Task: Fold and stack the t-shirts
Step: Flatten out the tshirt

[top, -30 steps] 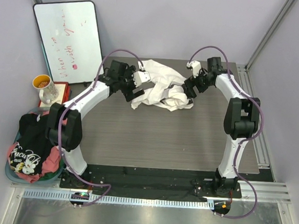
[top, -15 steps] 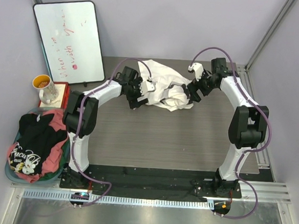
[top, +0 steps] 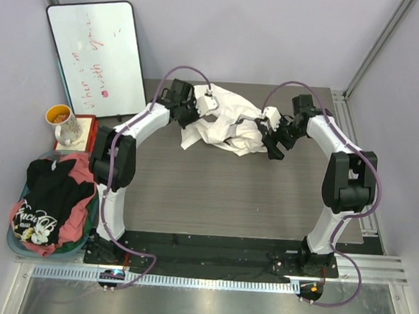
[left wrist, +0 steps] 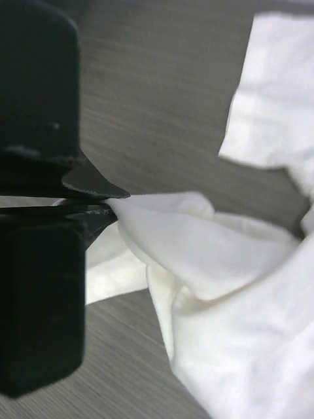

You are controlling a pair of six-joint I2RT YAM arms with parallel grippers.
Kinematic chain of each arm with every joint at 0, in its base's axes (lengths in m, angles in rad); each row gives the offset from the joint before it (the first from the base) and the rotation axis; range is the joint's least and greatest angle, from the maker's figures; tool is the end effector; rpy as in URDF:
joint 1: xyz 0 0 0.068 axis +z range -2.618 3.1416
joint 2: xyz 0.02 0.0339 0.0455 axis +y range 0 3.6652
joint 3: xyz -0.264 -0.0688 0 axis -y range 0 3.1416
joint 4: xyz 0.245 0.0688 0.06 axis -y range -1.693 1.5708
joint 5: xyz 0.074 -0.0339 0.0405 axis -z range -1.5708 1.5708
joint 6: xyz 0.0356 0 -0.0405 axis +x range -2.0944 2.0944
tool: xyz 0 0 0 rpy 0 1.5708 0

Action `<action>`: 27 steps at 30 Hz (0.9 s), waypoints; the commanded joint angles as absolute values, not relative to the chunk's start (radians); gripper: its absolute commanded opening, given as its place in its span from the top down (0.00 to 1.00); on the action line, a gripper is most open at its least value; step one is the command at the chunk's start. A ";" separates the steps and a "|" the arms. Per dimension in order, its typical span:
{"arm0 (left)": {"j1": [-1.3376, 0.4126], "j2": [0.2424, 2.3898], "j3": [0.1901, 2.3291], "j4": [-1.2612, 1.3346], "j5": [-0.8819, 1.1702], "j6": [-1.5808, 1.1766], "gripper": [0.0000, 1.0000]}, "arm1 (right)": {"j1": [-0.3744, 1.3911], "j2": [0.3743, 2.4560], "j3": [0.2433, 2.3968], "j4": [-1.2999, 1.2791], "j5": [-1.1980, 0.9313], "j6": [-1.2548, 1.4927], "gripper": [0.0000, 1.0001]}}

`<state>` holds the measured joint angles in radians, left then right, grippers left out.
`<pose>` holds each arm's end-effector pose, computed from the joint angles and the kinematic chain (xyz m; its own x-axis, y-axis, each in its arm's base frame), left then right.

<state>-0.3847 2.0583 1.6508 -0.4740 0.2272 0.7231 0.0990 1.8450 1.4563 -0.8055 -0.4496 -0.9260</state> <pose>0.4248 -0.1806 0.2209 -0.2065 0.7791 -0.5919 0.8470 0.4452 0.2905 0.3766 0.0530 0.2317 -0.3579 -0.7589 -0.5440 -0.8887 0.4557 -0.0510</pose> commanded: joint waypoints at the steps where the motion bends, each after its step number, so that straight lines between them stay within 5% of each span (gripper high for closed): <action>1: -0.367 1.957 1.749 -0.492 0.238 0.650 1.00 | 0.133 1.812 1.440 -0.763 -0.468 -0.951 0.00; 10: -0.368 1.933 1.723 -0.511 0.253 0.632 1.00 | 0.173 1.928 1.450 -0.437 -0.293 -0.841 0.05; 13: -0.368 1.922 1.713 -0.512 0.245 0.629 1.00 | 0.175 1.966 1.492 -0.433 -0.270 -0.830 0.35; 14: -0.370 1.919 1.710 -0.511 0.241 0.630 1.00 | 0.175 1.970 1.499 -0.436 -0.255 -0.821 0.75; 15: -0.368 1.911 1.703 -0.512 0.232 0.635 1.00 | 0.175 1.968 1.506 -0.434 -0.249 -0.818 0.94; 16: -0.368 1.905 1.700 -0.517 0.229 0.638 1.00 | 0.175 1.956 1.511 -0.436 -0.242 -0.816 0.99; 27: -0.322 1.701 1.703 -0.526 0.155 0.678 1.00 | 0.161 1.684 1.600 -0.459 -0.135 -0.956 0.99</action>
<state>-0.3595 1.8637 1.6913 -0.5495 0.1940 0.6594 0.1711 1.8664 1.5261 -0.5137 -0.2264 -0.8867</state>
